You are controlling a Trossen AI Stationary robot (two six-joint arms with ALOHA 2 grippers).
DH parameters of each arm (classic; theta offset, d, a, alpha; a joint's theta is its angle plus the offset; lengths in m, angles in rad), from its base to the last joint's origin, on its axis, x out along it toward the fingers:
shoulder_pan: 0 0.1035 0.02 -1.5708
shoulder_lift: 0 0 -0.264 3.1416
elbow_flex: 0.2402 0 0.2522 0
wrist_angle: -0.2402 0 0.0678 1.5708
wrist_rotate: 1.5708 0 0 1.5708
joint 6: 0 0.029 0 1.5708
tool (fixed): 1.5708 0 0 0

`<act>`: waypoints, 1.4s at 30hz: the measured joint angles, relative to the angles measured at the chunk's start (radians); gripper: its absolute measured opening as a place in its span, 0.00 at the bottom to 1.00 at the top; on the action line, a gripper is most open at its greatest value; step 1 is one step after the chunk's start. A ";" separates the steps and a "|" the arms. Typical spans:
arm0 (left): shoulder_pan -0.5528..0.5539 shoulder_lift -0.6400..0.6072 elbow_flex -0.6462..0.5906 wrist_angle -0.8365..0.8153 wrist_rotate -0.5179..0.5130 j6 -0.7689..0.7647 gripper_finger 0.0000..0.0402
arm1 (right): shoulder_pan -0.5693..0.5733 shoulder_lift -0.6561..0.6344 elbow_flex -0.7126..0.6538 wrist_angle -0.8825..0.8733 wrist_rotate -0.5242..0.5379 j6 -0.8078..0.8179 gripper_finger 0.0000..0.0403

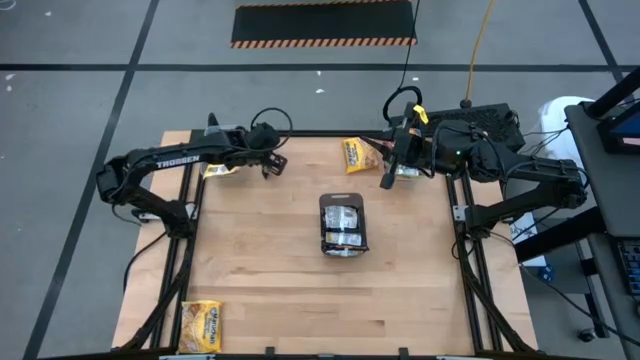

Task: Sort Maruchan noodles
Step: Put the black noodle pack into the black bin

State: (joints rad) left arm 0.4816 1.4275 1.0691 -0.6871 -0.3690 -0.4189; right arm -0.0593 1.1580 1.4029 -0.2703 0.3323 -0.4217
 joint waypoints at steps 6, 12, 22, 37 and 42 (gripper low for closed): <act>-0.001 -0.006 0.001 -0.014 0.006 0.006 0.00 | -0.028 0.010 0.000 -0.034 -0.098 0.036 0.03; -0.001 -0.006 0.001 -0.016 0.037 0.006 0.00 | -0.065 0.021 0.000 -0.073 -0.101 0.092 0.03; -0.022 -0.058 0.001 0.000 0.082 0.005 0.00 | -0.106 0.021 0.000 -0.125 -0.102 0.149 0.03; -0.030 -0.260 0.002 -0.006 0.108 -0.008 0.00 | -0.106 0.022 0.000 -0.159 -0.101 0.149 0.03; -0.047 -0.306 0.002 -0.006 0.144 0.044 0.00 | -0.116 0.022 0.000 -0.162 -0.101 0.149 0.03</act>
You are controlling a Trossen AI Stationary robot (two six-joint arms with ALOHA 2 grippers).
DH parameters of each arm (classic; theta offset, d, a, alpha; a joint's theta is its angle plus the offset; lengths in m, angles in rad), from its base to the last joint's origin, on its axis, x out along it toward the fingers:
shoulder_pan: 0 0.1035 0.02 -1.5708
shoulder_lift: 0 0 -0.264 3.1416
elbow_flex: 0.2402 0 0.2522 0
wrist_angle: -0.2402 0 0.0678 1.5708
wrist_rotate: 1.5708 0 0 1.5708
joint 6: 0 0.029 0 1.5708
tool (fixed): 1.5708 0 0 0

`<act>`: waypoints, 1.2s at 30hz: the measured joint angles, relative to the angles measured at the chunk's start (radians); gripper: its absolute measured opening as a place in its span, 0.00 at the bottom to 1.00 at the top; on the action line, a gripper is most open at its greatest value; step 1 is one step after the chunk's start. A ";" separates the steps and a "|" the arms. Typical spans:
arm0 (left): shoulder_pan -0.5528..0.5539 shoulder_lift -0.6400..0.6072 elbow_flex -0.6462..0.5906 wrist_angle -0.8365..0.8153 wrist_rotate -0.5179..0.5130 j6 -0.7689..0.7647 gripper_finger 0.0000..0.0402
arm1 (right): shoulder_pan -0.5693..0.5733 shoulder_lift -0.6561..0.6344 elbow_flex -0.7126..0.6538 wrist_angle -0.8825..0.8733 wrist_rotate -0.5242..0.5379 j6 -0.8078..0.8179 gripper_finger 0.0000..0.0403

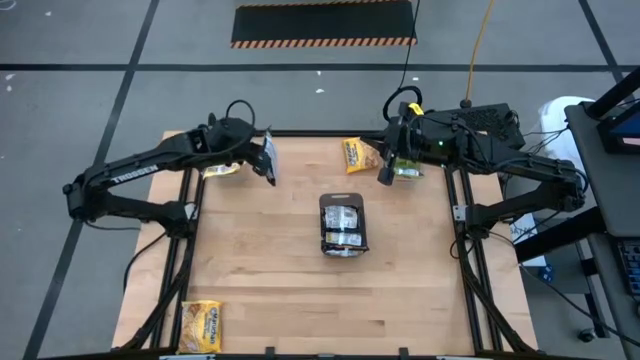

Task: Sort Maruchan noodles
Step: Put the black noodle pack into the black bin

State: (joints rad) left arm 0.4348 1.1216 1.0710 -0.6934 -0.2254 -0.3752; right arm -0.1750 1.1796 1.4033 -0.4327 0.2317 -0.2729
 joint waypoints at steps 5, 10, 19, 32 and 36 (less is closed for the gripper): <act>-0.039 -0.012 0.000 0.008 0.054 0.029 0.00 | -0.016 0.000 0.000 -0.003 0.001 0.000 0.03; -0.082 -0.012 0.000 0.041 0.118 0.049 0.00 | -0.028 0.000 0.000 -0.007 0.001 0.000 0.03; -0.149 -0.011 0.000 0.177 0.168 0.008 0.00 | -0.029 0.000 0.000 -0.007 0.002 0.000 0.03; -0.220 -0.003 0.000 0.362 0.228 -0.020 0.00 | -0.029 0.000 0.000 -0.007 0.002 0.000 0.03; -0.234 0.004 0.001 0.363 0.259 -0.019 0.00 | -0.029 0.000 0.000 -0.013 0.002 0.000 0.03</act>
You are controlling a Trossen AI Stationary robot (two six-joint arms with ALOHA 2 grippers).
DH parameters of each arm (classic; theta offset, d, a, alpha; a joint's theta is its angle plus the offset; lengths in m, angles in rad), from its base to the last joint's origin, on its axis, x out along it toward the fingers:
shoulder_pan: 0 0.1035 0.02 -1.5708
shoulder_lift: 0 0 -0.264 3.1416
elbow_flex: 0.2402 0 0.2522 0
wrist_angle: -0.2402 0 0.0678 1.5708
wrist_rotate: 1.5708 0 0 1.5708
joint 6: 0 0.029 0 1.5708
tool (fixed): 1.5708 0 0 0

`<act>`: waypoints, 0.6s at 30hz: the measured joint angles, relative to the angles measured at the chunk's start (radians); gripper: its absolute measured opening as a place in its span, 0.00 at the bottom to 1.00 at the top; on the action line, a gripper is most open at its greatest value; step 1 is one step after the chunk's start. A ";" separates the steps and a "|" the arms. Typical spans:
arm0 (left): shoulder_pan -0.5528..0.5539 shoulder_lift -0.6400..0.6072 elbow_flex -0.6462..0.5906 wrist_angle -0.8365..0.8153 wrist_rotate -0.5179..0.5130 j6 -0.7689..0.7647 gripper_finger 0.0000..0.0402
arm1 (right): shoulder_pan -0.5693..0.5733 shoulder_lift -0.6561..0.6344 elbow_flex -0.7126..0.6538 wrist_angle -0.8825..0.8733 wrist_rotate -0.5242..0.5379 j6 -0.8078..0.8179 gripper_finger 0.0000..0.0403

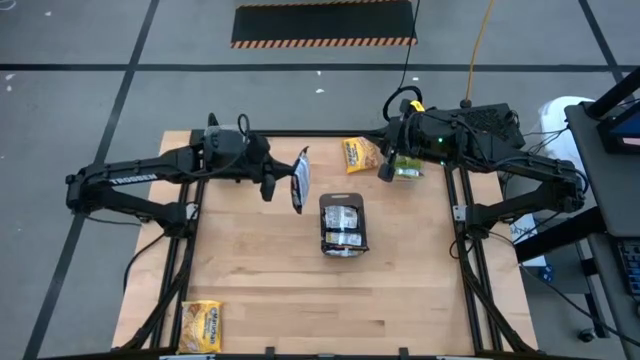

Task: Sort Maruchan noodles
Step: Put the black noodle pack into the black bin

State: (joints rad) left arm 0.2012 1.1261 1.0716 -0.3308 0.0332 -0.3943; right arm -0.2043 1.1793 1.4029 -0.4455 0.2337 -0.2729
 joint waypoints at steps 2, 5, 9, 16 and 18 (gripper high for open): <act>-0.007 0.012 0.001 0.005 0.018 0.000 0.00 | 0.000 0.000 0.000 -0.014 0.000 0.000 0.03; -0.014 0.037 0.000 0.014 0.055 0.009 0.00 | 0.000 0.000 0.000 -0.036 -0.002 0.000 0.03; -0.023 0.084 0.000 0.059 0.114 0.015 0.00 | -0.002 0.000 0.000 -0.072 -0.053 0.000 0.03; -0.023 0.148 0.000 0.145 0.166 0.016 0.00 | -0.025 0.002 -0.001 -0.124 -0.238 0.014 0.03; -0.023 0.155 0.000 0.182 0.181 0.016 0.00 | -0.025 0.008 -0.001 -0.146 -0.238 0.034 0.03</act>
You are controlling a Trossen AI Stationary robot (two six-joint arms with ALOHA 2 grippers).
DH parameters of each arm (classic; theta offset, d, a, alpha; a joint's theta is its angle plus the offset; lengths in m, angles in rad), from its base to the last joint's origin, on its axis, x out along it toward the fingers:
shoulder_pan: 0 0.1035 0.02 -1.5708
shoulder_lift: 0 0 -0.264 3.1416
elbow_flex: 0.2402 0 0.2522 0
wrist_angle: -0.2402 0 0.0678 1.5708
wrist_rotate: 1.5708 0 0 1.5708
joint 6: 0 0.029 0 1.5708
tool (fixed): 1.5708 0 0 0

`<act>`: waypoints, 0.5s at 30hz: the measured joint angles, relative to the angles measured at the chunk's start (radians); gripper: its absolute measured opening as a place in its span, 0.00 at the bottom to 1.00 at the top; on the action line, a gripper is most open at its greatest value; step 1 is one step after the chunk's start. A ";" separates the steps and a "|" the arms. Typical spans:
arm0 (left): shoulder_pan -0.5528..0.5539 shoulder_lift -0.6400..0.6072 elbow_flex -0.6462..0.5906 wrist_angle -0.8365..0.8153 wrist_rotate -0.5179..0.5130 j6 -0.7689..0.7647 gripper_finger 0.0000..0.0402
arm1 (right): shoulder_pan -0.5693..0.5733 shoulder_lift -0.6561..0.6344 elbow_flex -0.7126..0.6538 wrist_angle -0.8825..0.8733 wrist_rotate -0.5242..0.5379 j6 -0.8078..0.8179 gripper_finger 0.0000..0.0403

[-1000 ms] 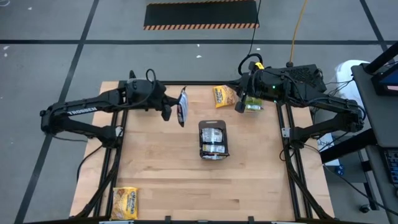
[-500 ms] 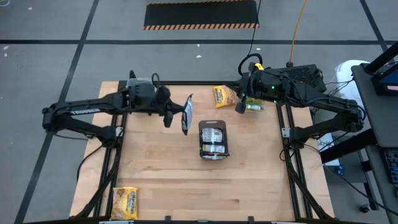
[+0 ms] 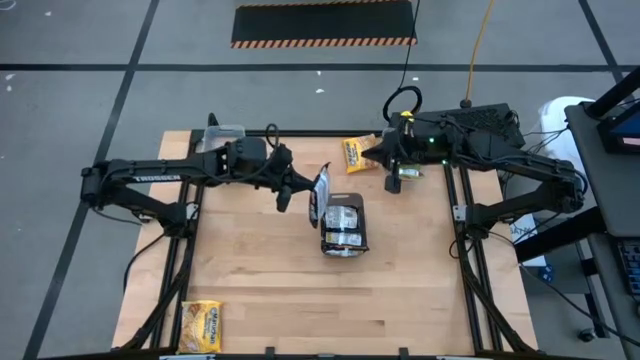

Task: Sort Maruchan noodles
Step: Put the black noodle pack into the black bin

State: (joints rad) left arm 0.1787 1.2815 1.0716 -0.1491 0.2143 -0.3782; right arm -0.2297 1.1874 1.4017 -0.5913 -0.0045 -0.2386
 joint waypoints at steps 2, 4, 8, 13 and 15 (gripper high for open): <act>0.000 0.002 0.015 -0.010 0.004 0.004 0.00 | 0.000 0.004 0.000 -0.037 0.002 0.008 0.03; 0.000 0.007 0.044 -0.023 0.004 0.023 0.00 | 0.000 0.015 0.000 -0.044 0.001 0.021 0.04; 0.000 0.037 0.153 -0.113 0.005 0.071 0.00 | 0.000 0.043 0.000 -0.042 0.002 0.034 0.07; -0.015 0.112 0.332 -0.270 0.005 0.140 0.00 | 0.000 0.083 0.000 -0.006 0.003 -0.017 0.17; -0.027 0.149 0.398 -0.328 0.005 0.169 0.00 | 0.000 0.091 0.000 0.000 0.007 -0.064 0.22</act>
State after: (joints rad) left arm 0.1514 1.4305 1.4694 -0.4774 0.2195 -0.2091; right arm -0.2295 1.2787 1.4017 -0.5911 0.0026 -0.3028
